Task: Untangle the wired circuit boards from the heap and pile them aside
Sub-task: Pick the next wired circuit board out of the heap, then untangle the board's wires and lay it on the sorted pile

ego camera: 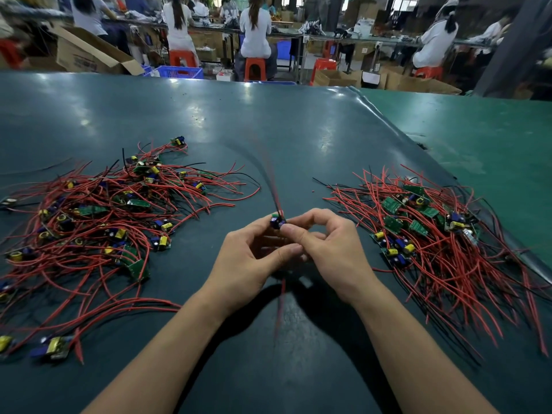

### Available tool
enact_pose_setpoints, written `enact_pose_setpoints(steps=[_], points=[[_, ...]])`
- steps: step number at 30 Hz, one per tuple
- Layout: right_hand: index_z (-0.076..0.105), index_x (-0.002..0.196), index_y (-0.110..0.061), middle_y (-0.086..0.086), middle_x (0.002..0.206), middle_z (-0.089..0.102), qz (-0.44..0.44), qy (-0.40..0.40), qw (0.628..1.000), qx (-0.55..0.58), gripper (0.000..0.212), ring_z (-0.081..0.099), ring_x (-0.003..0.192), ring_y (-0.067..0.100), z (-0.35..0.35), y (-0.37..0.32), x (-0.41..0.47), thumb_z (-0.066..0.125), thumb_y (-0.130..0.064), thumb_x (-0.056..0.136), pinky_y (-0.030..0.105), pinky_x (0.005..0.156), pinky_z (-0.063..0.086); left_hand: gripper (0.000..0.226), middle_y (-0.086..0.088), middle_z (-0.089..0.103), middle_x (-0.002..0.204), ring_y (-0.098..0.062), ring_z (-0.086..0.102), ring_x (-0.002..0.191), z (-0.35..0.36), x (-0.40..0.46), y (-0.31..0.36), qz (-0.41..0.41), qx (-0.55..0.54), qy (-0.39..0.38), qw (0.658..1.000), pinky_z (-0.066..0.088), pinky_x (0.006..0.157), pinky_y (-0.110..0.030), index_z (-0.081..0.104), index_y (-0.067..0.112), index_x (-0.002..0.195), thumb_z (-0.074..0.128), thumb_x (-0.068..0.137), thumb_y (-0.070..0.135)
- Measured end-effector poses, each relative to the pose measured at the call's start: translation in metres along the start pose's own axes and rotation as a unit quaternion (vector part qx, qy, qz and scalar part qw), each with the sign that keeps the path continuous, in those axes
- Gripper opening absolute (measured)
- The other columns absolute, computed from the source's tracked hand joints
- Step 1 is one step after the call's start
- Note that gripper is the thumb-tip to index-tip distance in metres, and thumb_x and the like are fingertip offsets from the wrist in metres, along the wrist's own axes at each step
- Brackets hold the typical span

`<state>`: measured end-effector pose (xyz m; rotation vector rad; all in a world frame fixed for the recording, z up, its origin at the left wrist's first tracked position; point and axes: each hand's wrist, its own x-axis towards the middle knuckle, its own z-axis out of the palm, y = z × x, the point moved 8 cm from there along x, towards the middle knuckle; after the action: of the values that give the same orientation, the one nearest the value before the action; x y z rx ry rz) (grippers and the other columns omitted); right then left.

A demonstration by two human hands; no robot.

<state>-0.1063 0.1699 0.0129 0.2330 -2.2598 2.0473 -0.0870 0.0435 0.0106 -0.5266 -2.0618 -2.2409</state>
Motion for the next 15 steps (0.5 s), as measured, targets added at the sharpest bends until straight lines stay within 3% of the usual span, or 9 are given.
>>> enact_pose_setpoints(steps=[2,4,7,9,11,15], points=[[0.071,0.075,-0.025,0.006,0.089,0.07,-0.023,0.007,0.998,-0.058,0.012,0.062,0.066,0.007,-0.004,-0.004,0.001,0.076,-0.021,0.084,0.025,0.061,0.051,0.036,0.002,0.075,0.104,-0.011,0.07,0.094,-0.003,0.0,0.0,0.01,0.029,0.016,0.999,0.055,0.083,-0.023,0.067,0.013,0.115,0.073,0.08,0.009],[0.071,0.081,-0.023,-0.001,0.076,0.071,-0.001,-0.052,0.998,-0.029,0.009,0.062,0.064,0.008,0.003,-0.003,-0.002,0.075,-0.03,0.084,0.023,0.056,0.048,0.039,0.006,0.075,0.092,-0.009,0.068,0.08,-0.007,0.0,-0.005,-0.002,0.062,0.036,0.997,0.054,0.078,-0.022,0.064,0.009,0.123,0.068,0.086,-0.003],[0.066,0.081,-0.017,-0.004,0.068,0.066,0.035,-0.07,0.996,-0.046,0.03,0.061,0.053,0.011,0.003,0.003,-0.003,0.079,-0.042,0.074,0.023,0.043,0.044,0.055,0.005,0.07,0.081,-0.011,0.06,0.064,-0.009,-0.001,-0.01,-0.013,0.148,0.033,0.988,0.053,0.068,-0.023,0.06,0.018,0.132,0.058,0.086,-0.013],[0.063,0.074,-0.013,0.001,0.063,0.064,0.022,-0.05,0.994,-0.093,0.028,0.058,0.048,0.009,-0.002,0.0,-0.002,0.079,-0.035,0.079,0.021,0.041,0.043,0.058,-0.002,0.07,0.075,-0.01,0.059,0.054,-0.007,-0.001,-0.011,-0.013,0.177,0.023,0.984,0.054,0.061,-0.024,0.06,0.021,0.133,0.054,0.086,-0.013],[0.062,0.065,-0.013,0.0,0.053,0.06,0.002,-0.025,0.995,-0.096,0.028,0.053,0.042,0.006,-0.007,-0.004,0.0,0.074,-0.026,0.086,0.016,0.041,0.04,0.045,-0.006,0.072,0.073,-0.013,0.061,0.048,-0.004,-0.003,-0.012,-0.008,0.156,0.025,0.987,0.053,0.053,-0.025,0.065,0.021,0.126,0.061,0.09,-0.005],[0.066,0.059,-0.015,0.001,0.045,0.055,-0.005,0.086,0.996,-0.006,0.031,0.047,0.036,0.009,-0.034,-0.011,0.002,0.074,-0.027,0.086,0.015,0.038,0.034,0.015,0.0,0.072,0.073,-0.017,0.061,0.045,-0.018,-0.007,-0.007,0.018,0.141,0.102,0.985,0.051,0.045,-0.026,0.078,0.021,0.095,0.069,0.09,0.01]])
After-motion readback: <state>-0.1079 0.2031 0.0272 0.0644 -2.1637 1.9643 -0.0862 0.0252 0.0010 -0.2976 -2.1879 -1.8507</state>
